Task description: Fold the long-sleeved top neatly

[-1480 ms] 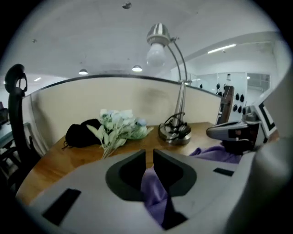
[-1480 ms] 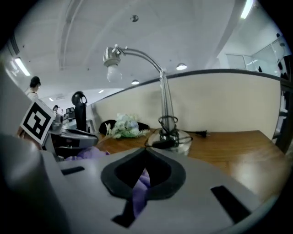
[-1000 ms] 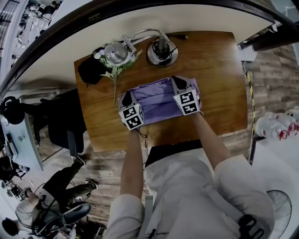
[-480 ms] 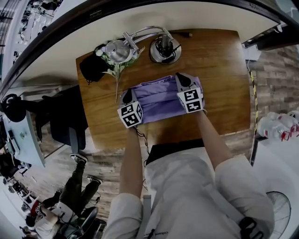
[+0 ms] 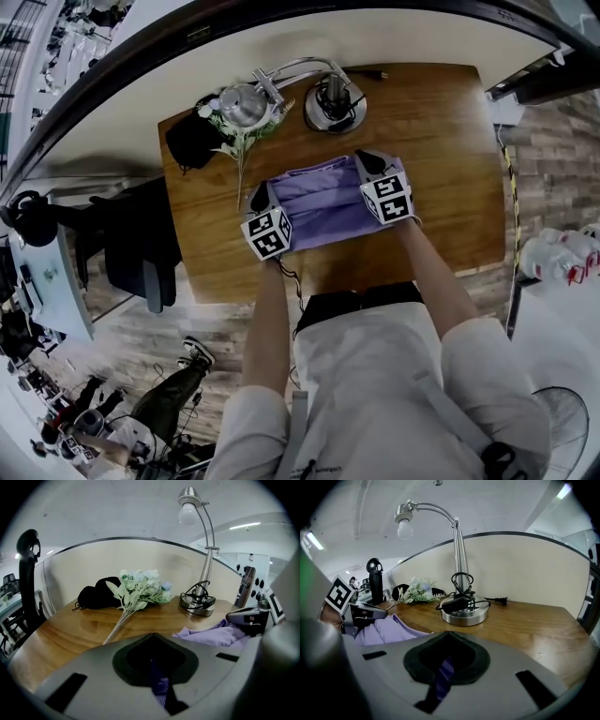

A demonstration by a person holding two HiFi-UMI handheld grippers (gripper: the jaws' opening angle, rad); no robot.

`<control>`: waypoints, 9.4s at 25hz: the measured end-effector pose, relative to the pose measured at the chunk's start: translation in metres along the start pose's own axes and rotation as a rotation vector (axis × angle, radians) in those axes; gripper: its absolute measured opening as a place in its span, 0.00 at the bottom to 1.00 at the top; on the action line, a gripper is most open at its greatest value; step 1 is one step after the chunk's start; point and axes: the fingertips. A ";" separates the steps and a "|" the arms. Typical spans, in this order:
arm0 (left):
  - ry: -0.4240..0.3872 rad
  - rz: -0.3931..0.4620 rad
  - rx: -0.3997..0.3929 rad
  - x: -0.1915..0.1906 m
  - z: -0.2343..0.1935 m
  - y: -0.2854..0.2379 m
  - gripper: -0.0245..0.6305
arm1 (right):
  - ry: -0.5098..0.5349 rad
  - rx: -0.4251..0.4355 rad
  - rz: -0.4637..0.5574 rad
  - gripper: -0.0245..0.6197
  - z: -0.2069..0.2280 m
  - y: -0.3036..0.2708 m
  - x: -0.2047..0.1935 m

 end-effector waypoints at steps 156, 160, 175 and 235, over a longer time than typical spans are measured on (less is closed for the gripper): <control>0.101 -0.122 -0.229 -0.004 -0.010 0.019 0.07 | -0.050 0.173 -0.206 0.04 -0.183 -0.060 0.033; 0.055 -0.071 -0.279 0.001 -0.009 0.056 0.07 | -0.057 0.282 -0.119 0.04 -0.198 -0.012 0.043; 0.080 -0.098 -0.334 -0.096 -0.029 0.092 0.07 | 0.398 0.275 -0.142 0.05 -0.256 0.040 -0.079; -0.069 0.178 -0.189 -0.168 0.047 0.347 0.07 | -0.049 0.064 0.184 0.04 -0.264 0.276 -0.140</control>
Point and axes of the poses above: the fingertips, and each gripper's own axes: y backward along the fingers, z to its right, x out of its top, and after that the axes turned 12 degrees about -z, right-handed
